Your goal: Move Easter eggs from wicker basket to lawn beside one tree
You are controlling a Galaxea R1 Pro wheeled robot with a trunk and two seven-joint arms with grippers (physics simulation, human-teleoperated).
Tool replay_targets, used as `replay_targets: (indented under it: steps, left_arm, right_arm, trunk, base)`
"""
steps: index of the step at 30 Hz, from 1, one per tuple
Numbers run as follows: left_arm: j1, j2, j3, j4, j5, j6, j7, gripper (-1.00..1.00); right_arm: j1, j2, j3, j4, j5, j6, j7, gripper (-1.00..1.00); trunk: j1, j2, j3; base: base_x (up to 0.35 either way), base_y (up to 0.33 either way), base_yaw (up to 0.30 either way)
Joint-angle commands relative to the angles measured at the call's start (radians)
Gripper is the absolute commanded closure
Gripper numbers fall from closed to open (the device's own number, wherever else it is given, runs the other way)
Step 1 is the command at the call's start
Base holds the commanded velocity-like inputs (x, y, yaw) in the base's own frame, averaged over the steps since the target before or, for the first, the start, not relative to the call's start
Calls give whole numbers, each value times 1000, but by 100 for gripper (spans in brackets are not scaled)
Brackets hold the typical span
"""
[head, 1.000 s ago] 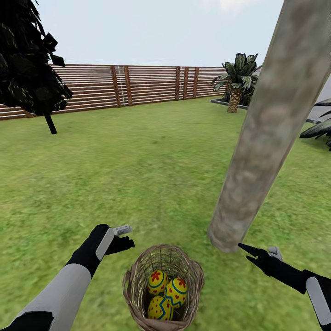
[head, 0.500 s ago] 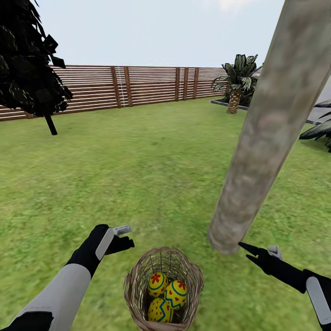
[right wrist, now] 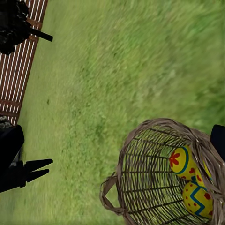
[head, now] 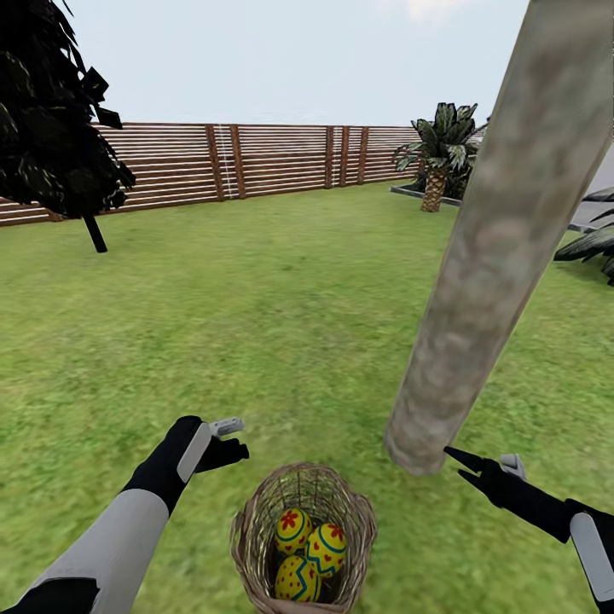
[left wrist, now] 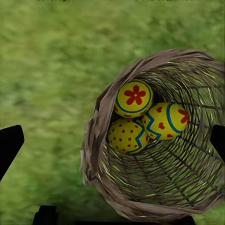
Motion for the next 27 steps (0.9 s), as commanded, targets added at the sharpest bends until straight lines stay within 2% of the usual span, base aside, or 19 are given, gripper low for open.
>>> replay_targets:
  steps: [1,13,20,24,27]
  left_arm:
    - [0,-1,1,-1,10,4,9,-100]
    - [0,-2,-1,-1,10,3,9,-100]
    - [0,-2,-1,-1,10,3,9,-100]
    - [0,-2,-1,-1,10,3,9,-100]
    - [0,-2,-1,-1,10,3,9,-100]
  right_arm:
    - [-1,0,-1,0,3,4,3,-100]
    - [-1,-1,1,0,10,4,0,-100]
    - [-2,-2,3,52,16,0,-1,-100]
    - [-2,-1,4,56,21,-53,-6,-100]
    - [-2,0,5,57,62,-128,-8,-100]
  trunk:
    - [-4,7,2]
    - [-50,91,40]
    - [-77,140,62]
    - [-92,168,74]
    - [-104,189,84]
  base:
    - [0,0,0]
    - [0,0,0]
    - [0,0,0]
    - [0,0,0]
    - [0,0,0]
